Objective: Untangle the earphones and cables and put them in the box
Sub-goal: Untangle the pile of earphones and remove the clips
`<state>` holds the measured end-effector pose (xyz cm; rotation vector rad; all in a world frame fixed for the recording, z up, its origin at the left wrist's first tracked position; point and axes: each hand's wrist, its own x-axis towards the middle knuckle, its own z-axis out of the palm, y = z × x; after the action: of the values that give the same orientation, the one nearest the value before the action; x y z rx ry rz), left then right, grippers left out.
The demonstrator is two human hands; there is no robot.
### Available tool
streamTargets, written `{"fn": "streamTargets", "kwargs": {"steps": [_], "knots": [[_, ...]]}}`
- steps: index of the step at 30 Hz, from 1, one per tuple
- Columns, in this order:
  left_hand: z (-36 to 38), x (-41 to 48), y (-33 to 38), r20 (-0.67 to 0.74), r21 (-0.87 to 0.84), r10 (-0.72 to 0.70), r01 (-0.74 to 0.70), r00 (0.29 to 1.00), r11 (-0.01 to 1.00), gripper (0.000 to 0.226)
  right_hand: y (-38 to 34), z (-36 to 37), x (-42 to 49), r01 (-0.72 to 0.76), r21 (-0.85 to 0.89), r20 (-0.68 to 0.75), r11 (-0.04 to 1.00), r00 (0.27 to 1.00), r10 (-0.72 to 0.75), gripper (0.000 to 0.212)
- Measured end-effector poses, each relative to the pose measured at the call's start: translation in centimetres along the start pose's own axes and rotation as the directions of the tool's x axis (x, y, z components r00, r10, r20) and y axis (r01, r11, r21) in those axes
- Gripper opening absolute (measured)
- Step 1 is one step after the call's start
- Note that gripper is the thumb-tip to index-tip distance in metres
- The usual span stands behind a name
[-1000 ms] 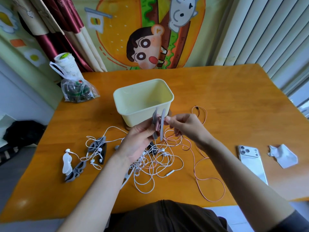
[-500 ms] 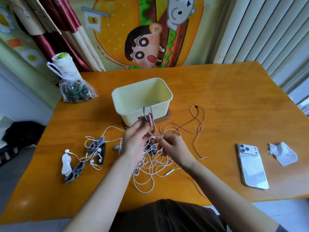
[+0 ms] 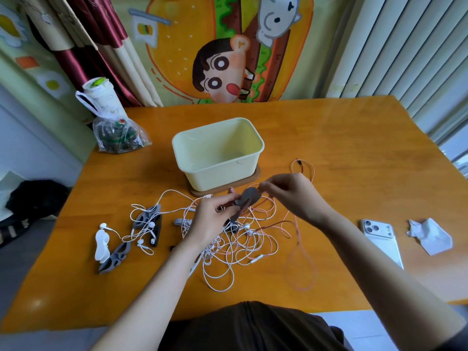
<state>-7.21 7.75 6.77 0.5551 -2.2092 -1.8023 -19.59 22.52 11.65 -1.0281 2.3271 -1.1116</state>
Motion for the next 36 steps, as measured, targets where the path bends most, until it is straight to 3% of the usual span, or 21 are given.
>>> {"fn": "streamTargets", "kwargs": {"steps": [5, 14, 19, 25, 31, 36], "knots": [[0.0, 0.1, 0.8, 0.130, -0.057, -0.004, 0.011, 0.991, 0.998, 0.036, 0.5, -0.3, 0.4, -0.002, 0.054, -0.096, 0.999, 0.995, 0.007, 0.018], [0.0, -0.1, 0.4, 0.111, -0.237, -0.079, 0.104, 0.991, 0.966, 0.029, 1.1, 0.4, 0.9, 0.015, 0.142, -0.186, 0.990, 0.983, 0.012, 0.019], [0.0, -0.2, 0.9, 0.159, -0.359, -0.083, 0.135, 0.984, 0.923, 0.022, 1.7, 1.1, 1.0, -0.038, 0.221, -0.148, 0.975, 0.986, 0.072, 0.021], [0.5, 0.4, 2.2, 0.098, -0.639, -0.157, 0.183, 0.983, 0.747, 0.027, 1.8, 4.1, 0.0, -0.114, 0.375, 0.004, 0.920, 0.993, 0.122, 0.029], [0.1, 1.0, 1.6, 0.014, -0.777, -0.273, 0.182, 0.962, 0.603, 0.029, 1.5, 7.3, -1.2, -0.125, 0.276, 0.042, 0.953, 0.992, 0.119, 0.023], [0.3, 1.1, 0.3, -0.085, -0.736, -0.365, 0.188, 0.927, 0.650, 0.025, 0.8, 8.1, -2.2, -0.027, 0.110, 0.048, 0.994, 0.999, 0.022, 0.022]]}}
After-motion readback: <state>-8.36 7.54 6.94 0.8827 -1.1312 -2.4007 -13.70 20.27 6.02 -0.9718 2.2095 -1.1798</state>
